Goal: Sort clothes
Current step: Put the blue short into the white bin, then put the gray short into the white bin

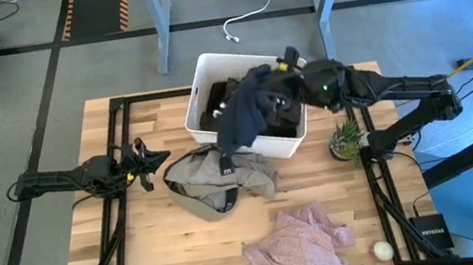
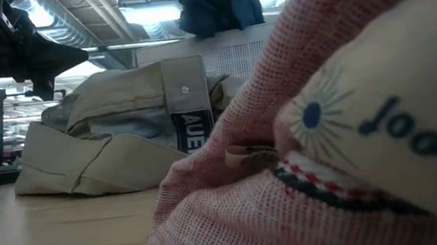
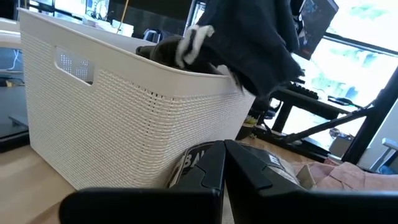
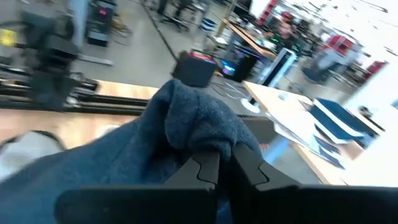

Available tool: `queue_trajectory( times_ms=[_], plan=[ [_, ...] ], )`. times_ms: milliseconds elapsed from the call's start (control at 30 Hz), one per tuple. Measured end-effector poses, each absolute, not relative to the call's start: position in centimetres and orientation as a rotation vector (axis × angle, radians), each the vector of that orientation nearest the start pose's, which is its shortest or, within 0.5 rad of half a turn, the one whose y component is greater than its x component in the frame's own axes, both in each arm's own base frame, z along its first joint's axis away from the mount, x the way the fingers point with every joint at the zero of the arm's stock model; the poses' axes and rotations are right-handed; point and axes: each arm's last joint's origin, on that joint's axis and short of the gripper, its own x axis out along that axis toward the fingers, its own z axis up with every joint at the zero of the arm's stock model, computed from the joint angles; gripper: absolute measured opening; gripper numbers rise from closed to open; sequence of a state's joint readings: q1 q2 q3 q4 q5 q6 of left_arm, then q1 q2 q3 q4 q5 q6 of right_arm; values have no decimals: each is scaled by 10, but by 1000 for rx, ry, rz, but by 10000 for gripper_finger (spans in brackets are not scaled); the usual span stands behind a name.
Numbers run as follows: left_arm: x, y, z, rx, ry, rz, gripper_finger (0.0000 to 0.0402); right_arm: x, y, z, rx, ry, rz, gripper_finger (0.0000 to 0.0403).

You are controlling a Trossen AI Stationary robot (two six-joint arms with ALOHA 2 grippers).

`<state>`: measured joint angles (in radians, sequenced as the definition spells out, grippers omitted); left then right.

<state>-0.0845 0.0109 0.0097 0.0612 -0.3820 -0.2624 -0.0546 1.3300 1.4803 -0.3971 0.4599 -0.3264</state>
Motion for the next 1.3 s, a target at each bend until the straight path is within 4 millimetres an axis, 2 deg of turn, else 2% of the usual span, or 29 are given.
queue_trajectory(
  times_ms=[233, 433, 533, 633, 700, 833, 967, 1033, 1167, 1300],
  plan=[
    [96, 3, 172, -266, -96, 289, 4, 275, -60, 432, -337, 351, -545, 20],
    [96, 3, 172, -271, -96, 288, 4, 284, -76, 416, -213, 408, -575, 24],
    [96, 3, 172, -271, -96, 288, 4, 289, -80, 407, -160, 447, -591, 53],
    [96, 2, 172, -277, -95, 268, 4, 290, -80, 400, -188, 514, -607, 109],
    [96, 2, 171, -283, -91, 249, 4, 288, -75, 402, -238, 537, -601, 150],
    [96, 1, 172, -254, -87, 241, 4, 276, -61, 425, -342, 548, -625, 220],
    [97, 1, 172, -243, -86, 240, 4, 266, -46, 448, -390, 554, -638, 260],
    [96, 1, 172, -244, -88, 239, 4, 263, -38, 456, -358, 528, -601, 271],
    [97, 1, 172, -258, -88, 222, 4, 266, -18, 452, -227, 511, -326, 277],
    [97, 1, 172, -266, -90, 221, 4, 278, 7, 427, -166, 574, -81, 277]
  ],
)
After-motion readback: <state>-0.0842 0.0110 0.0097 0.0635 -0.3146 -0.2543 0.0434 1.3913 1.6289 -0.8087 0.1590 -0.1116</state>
